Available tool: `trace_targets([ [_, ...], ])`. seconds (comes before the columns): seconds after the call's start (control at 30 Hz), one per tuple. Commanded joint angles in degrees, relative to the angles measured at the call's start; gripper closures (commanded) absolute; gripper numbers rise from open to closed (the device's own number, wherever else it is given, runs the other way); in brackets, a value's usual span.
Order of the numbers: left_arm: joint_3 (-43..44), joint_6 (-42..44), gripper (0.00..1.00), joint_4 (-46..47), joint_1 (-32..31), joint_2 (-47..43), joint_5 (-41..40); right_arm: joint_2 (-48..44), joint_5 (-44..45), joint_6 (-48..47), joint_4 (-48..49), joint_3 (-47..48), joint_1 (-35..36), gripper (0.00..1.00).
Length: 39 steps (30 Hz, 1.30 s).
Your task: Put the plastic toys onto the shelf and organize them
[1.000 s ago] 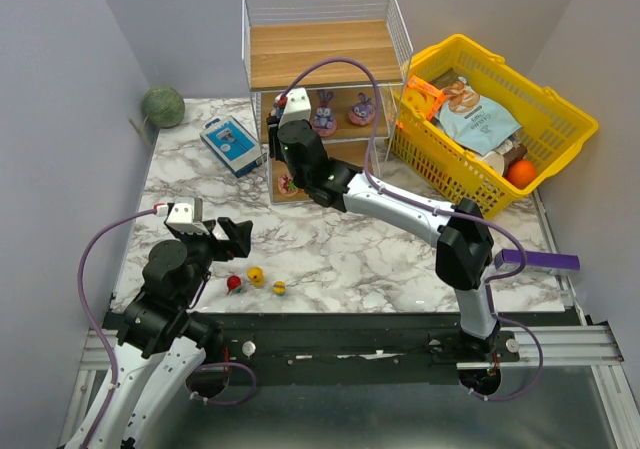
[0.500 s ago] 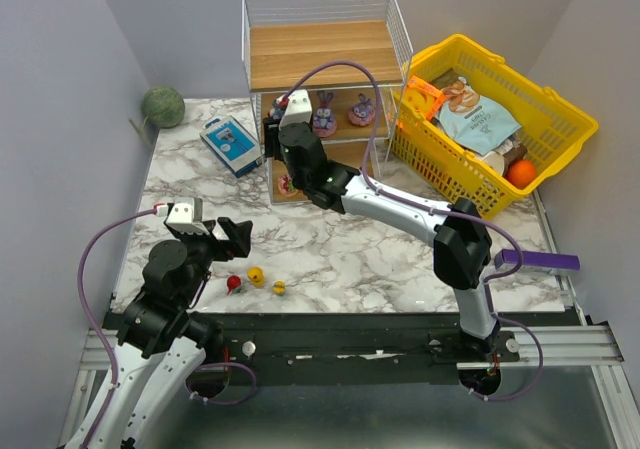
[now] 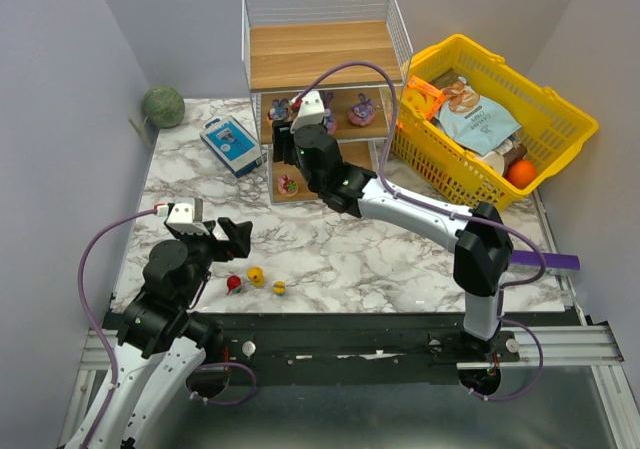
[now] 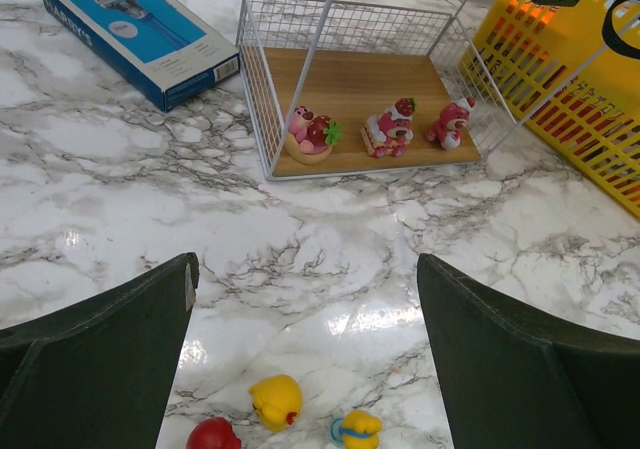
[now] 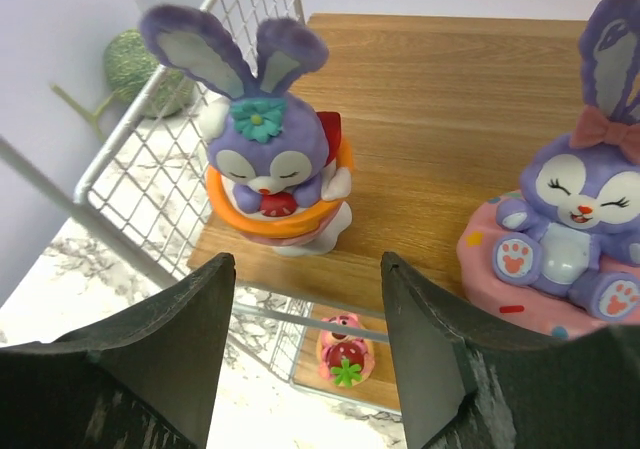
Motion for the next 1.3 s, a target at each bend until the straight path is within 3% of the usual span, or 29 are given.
trace_targets([
  [0.0, -0.2, -0.1, 0.01, -0.4, 0.3, -0.3, -1.5, -4.6, -3.4, -1.6, -0.4, -2.4, 0.5, 0.32],
  [0.53, -0.3, -0.2, 0.01, -0.4, 0.3, 0.0, -1.2, -24.4, -13.3, 4.2, -6.4, -16.6, 1.2, 0.30],
  [0.77, -0.4, -0.1, 0.01, -0.2, 0.3, -0.8, -0.9, -36.3, -13.0, 12.4, -11.5, -32.4, 1.1, 0.25],
  [0.97, -0.4, 0.2, 0.01, 0.0, 0.3, 0.1, -0.2, -43.1, -18.4, 18.0, -13.1, -47.4, 1.8, 0.25],
  [1.1, -0.3, 0.1, 0.01, 0.0, 0.3, 0.5, -0.3, -45.3, -12.1, 20.1, -6.4, -57.0, 9.8, 0.26],
  [1.27, -0.3, -0.2, 0.01, -0.2, 0.3, 0.4, -1.0, -39.0, -2.5, 26.4, -4.0, -57.3, 23.8, 0.26],
])
